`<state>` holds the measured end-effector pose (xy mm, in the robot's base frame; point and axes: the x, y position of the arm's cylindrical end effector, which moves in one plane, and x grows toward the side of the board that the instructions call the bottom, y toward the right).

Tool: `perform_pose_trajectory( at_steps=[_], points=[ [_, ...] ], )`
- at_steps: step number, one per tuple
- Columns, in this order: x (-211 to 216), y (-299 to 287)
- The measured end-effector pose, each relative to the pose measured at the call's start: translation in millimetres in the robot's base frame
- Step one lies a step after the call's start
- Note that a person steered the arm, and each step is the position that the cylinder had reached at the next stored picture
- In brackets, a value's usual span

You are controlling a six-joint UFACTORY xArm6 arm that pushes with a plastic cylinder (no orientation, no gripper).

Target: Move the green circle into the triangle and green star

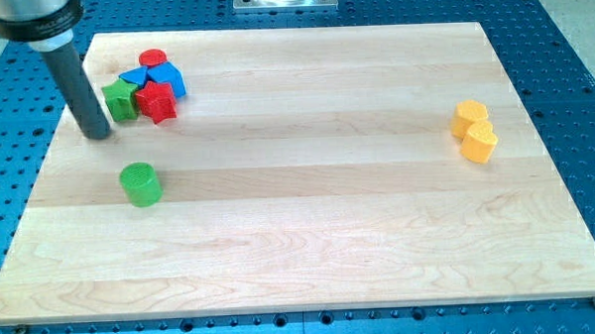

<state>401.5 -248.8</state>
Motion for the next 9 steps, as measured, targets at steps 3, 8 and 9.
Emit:
perform_pose_trajectory(
  at_steps=[3, 8, 9],
  points=[
    [147, 72],
    [60, -1],
    [18, -1]
  ],
)
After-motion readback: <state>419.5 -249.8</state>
